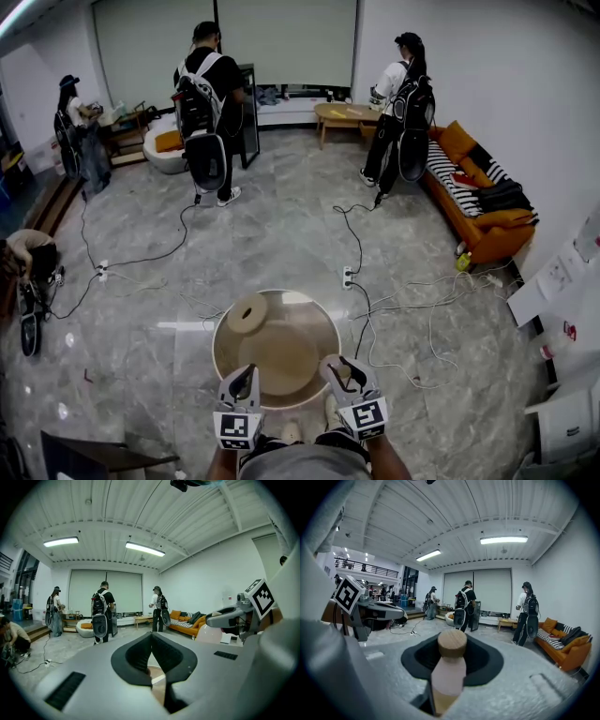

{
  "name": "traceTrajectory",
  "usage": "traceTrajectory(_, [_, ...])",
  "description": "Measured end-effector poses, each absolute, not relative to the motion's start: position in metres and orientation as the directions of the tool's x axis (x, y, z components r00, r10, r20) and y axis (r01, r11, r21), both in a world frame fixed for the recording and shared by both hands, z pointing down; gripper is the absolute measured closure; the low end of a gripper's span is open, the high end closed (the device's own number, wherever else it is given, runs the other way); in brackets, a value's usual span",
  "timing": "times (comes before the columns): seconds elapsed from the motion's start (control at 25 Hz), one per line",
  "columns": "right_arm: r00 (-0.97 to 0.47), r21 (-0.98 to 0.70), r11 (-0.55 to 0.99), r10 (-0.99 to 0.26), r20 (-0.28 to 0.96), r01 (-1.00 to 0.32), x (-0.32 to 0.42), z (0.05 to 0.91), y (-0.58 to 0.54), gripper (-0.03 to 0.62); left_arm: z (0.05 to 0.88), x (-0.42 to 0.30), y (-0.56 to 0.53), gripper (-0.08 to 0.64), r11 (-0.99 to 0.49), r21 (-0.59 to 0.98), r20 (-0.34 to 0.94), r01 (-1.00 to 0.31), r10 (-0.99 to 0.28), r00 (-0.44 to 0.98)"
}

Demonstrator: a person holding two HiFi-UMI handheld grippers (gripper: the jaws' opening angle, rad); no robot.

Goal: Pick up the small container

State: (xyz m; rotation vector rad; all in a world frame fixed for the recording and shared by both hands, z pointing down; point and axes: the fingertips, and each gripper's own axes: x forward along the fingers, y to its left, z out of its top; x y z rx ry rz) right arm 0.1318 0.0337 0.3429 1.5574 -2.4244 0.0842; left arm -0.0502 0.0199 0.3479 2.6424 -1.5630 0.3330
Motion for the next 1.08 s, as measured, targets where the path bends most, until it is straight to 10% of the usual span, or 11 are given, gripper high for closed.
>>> traceTrajectory(1.08, [-0.426,0.105,0.458,-0.874,0.235,-0.882,0.13,0.333,0.037,0.474,0.34,-0.043,0.028,0.541,-0.479,-0.063,0.204,-0.875,-0.865,0.459])
